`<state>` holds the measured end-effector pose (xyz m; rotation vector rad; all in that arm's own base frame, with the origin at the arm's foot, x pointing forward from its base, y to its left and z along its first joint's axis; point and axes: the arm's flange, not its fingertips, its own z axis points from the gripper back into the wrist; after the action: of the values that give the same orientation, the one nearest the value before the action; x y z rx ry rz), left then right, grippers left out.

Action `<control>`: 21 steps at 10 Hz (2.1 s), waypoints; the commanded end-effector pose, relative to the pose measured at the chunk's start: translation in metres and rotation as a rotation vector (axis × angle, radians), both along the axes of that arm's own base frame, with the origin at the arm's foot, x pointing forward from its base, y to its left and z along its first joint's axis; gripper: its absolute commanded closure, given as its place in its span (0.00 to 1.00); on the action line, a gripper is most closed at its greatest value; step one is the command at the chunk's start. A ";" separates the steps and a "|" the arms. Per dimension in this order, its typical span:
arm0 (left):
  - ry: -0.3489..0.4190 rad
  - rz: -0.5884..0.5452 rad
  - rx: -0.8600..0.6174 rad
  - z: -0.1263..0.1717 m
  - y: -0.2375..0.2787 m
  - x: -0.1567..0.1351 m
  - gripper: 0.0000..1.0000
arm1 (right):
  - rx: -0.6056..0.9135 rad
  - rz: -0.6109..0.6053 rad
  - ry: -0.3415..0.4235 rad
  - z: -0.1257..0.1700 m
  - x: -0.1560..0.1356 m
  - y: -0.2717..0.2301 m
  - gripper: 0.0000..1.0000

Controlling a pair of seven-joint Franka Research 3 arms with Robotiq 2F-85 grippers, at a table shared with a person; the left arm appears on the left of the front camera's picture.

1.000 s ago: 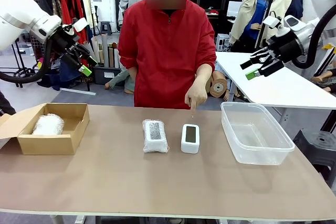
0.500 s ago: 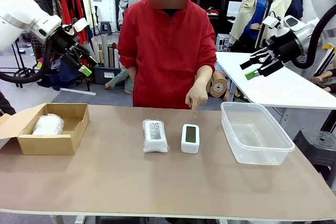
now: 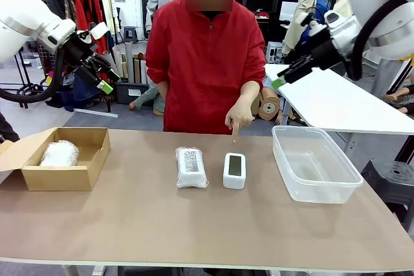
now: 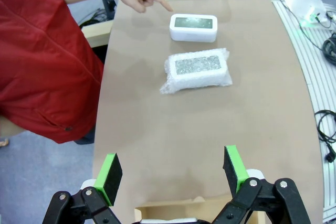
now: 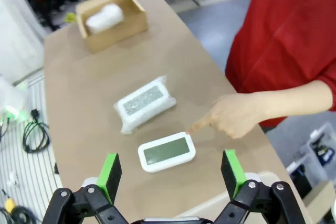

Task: Separate and place wrapped and unwrapped clocks.
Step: Pick up the Digital clock indicated by the person.

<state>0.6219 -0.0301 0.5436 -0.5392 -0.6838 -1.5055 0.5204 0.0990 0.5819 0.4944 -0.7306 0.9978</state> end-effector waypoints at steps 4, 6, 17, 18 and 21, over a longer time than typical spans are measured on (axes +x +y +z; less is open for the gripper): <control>-0.001 0.003 0.000 0.001 0.001 0.000 0.00 | -0.255 -0.238 0.116 -0.017 -0.009 0.065 0.00; -0.001 0.003 0.000 0.001 0.001 0.000 0.00 | -0.311 -0.250 0.111 -0.029 -0.004 0.076 0.00; -0.001 0.003 0.000 0.001 0.001 0.000 0.00 | -0.338 -0.306 0.136 -0.031 -0.008 0.084 0.00; -0.001 0.003 0.000 0.001 0.001 0.000 0.00 | -0.355 -0.357 0.168 -0.025 -0.012 0.094 0.00; -0.001 0.003 0.000 0.001 0.001 0.000 0.00 | -0.430 -0.499 0.214 -0.016 -0.023 0.128 0.00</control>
<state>0.6219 -0.0301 0.5436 -0.5391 -0.6838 -1.5055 0.4979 0.2099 0.5575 0.0731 -0.4453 0.6602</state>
